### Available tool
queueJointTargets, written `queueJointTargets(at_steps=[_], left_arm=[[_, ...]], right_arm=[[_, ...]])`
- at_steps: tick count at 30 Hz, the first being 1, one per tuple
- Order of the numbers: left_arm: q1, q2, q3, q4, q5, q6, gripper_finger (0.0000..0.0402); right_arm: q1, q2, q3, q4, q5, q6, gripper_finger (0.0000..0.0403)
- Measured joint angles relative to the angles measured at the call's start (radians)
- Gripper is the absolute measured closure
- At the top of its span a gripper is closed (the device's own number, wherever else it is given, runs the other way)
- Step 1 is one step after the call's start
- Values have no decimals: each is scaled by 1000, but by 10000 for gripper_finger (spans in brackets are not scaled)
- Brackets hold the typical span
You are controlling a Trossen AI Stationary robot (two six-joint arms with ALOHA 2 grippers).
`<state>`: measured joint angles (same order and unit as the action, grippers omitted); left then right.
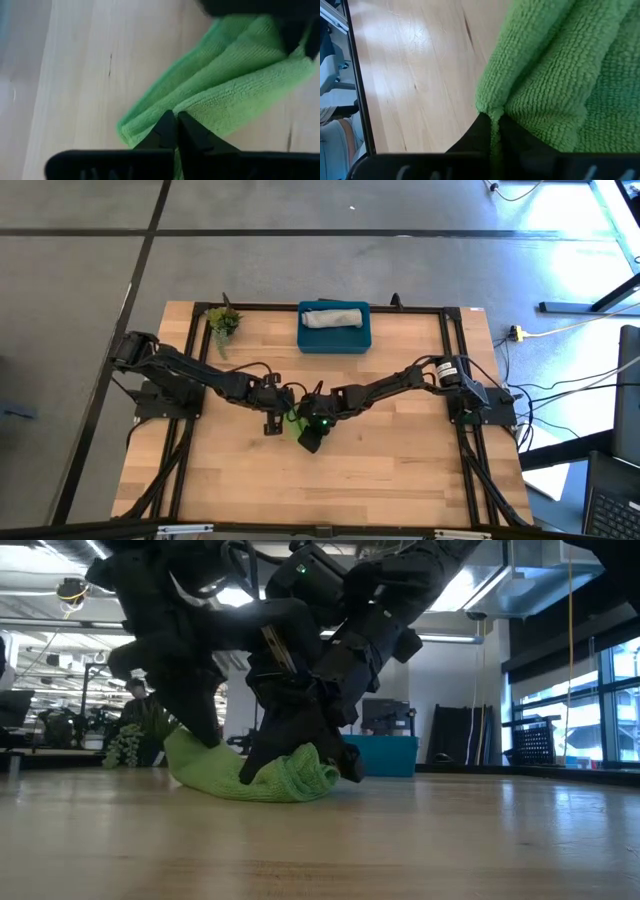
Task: Roll microfiber towels into tight, uniform cylinder then place into a basket
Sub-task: Roll the green microfiber cloth
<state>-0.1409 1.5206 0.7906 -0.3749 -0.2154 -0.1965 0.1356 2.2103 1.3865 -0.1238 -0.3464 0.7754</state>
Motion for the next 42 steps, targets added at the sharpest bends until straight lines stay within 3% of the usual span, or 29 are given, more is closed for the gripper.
queueJointTargets(at_steps=[22, 42], left_arm=[[55, 127, 3, 57, 70, 73, 401], [-5, 123, -60, 114, 42, 69, 401]], right_arm=[[0, -43, -6, -23, -31, -64, 386], [2, -161, -6, -122, 73, -127, 386]])
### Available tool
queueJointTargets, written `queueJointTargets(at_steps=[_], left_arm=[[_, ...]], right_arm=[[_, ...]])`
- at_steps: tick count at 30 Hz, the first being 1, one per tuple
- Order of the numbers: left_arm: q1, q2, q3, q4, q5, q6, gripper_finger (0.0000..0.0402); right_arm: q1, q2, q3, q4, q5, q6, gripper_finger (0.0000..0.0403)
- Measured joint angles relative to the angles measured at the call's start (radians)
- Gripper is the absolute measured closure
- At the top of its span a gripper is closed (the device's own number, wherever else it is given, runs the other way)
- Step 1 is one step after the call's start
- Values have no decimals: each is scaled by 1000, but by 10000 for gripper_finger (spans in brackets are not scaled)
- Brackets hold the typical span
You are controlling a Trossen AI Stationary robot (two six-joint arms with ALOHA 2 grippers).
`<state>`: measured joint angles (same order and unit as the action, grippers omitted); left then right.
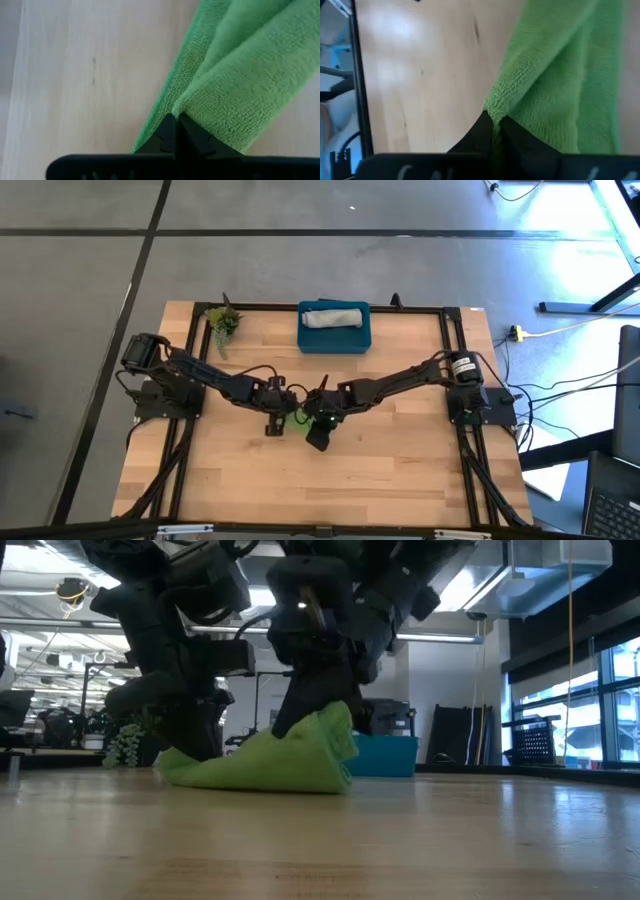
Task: Roll microfiber towels into tight, uniform cylinder then place into a basket
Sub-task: Roll the green microfiber cloth
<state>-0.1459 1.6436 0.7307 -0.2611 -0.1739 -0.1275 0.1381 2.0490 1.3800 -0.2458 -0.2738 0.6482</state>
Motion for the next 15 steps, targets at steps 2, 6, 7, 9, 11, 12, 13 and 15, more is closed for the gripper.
queueJointTargets(at_steps=[2, 6, 7, 9, 11, 12, 13, 15], left_arm=[[-7, 0, -1, -2, 0, 0, 401], [-19, 0, -1, -3, -7, 1, 402], [-22, 0, -1, -4, -10, 1, 402], [-26, 0, -1, -5, -9, 0, 402], [-26, 0, -1, -6, -10, 0, 402], [-26, 0, -1, -6, -9, 0, 402], [-26, 0, -1, -6, -9, 0, 402], [-27, 0, -1, -6, -9, 1, 402]], right_arm=[[1, -19, 1, -25, 37, -3, 386], [0, -63, 3, -102, 120, -5, 386], [-1, -71, 4, -109, 139, -1, 386], [-4, -77, 5, -136, 172, 9, 386], [-12, -77, 5, -149, 171, 27, 386], [-16, -74, 5, -150, 157, 28, 386], [-22, -69, 7, -149, 136, 28, 386], [-34, -64, 7, -159, 110, 28, 386]])
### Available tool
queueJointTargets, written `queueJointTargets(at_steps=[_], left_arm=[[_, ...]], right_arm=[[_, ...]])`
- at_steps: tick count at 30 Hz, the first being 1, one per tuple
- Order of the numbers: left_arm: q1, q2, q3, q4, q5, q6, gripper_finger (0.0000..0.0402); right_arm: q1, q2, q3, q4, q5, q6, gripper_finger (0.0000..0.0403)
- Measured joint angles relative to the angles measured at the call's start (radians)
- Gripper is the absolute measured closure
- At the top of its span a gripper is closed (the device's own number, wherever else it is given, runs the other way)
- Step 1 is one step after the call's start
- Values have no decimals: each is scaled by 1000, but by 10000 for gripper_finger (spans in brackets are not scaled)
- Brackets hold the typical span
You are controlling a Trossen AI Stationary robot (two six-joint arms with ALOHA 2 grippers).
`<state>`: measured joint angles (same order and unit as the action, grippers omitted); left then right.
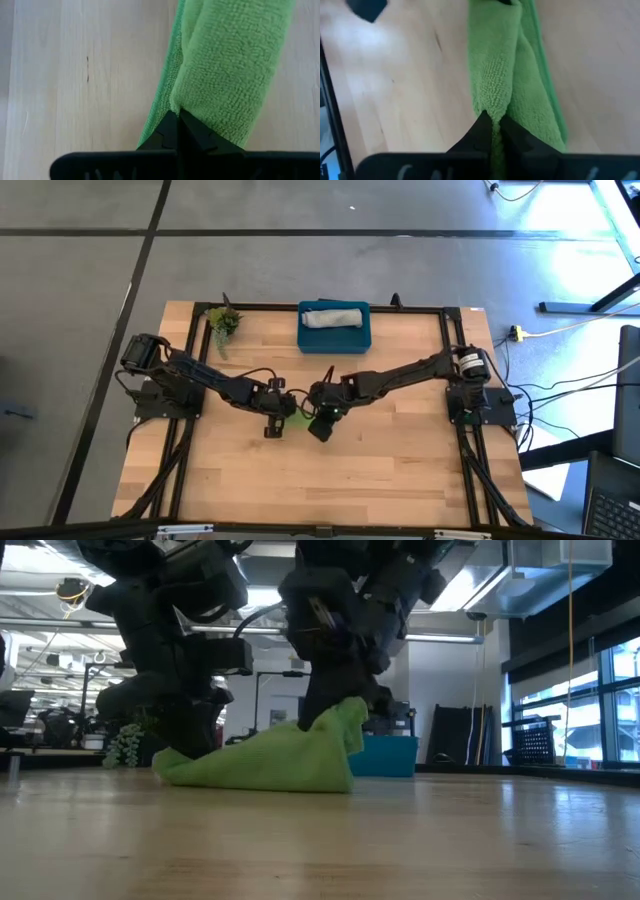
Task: Roll microfiber towels into tight, uniform cylinder then place into a basket
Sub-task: Roll the green microfiber cloth
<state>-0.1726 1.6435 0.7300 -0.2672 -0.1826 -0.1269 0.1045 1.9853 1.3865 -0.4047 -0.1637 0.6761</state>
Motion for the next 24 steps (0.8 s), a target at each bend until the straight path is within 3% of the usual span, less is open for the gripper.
queueJointTargets(at_steps=[8, 14, 24], left_arm=[[-14, 0, 0, -2, -9, 3, 401], [-33, 0, 0, -8, -28, 1, 401], [-37, 0, 0, -9, -34, -1, 401]], right_arm=[[-59, 22, 0, -13, -107, 2, 386], [-92, 35, -3, -25, -114, 9, 386], [-100, 51, -144, 171, -125, 65, 386]])
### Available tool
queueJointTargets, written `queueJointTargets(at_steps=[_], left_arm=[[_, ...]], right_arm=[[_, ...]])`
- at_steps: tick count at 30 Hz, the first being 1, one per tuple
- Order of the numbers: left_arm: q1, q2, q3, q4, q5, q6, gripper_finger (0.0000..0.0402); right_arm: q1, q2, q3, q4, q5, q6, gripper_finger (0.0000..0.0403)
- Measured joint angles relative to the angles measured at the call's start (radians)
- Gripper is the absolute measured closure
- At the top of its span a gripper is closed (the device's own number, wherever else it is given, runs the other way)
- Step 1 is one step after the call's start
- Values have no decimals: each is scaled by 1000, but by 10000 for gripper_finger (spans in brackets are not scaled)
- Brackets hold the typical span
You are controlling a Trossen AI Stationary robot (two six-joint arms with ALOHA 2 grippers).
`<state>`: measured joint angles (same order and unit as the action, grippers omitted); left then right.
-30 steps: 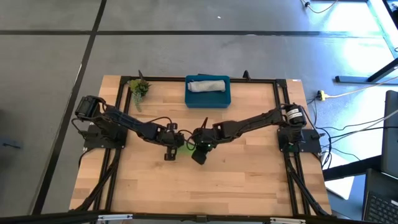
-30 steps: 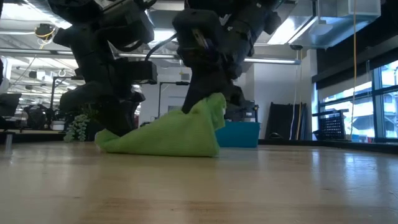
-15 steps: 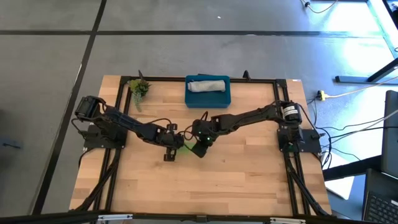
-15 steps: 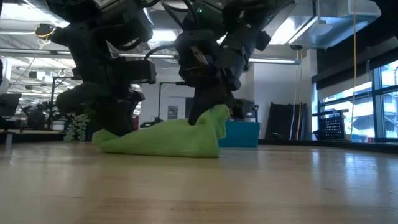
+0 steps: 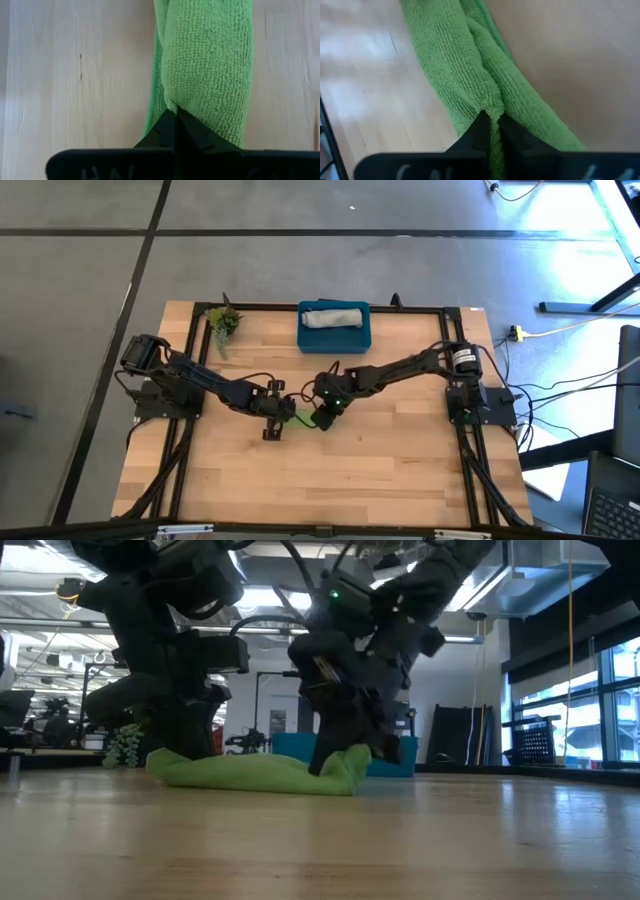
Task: Roll microfiber towels into tight, uniform cylinder then place into a basket
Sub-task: Roll the green microfiber cloth
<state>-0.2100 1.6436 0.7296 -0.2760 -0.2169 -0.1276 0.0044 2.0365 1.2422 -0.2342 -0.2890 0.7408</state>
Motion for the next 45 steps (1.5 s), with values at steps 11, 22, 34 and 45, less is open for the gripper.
queueJointTargets(at_steps=[11, 22, 34, 45], left_arm=[[-1, 0, 0, 2, -15, -28, 401], [-2, 1, -2, 8, -29, -72, 402], [-1, 1, -2, 9, -18, -80, 401], [-1, 1, -2, 9, -16, -80, 401]], right_arm=[[4, -5, -102, 153, 3, 36, 379], [6, 1, -106, 230, 17, -38, 374], [6, 1, -106, 231, 18, -42, 373], [6, 1, -106, 231, 18, -54, 373]])
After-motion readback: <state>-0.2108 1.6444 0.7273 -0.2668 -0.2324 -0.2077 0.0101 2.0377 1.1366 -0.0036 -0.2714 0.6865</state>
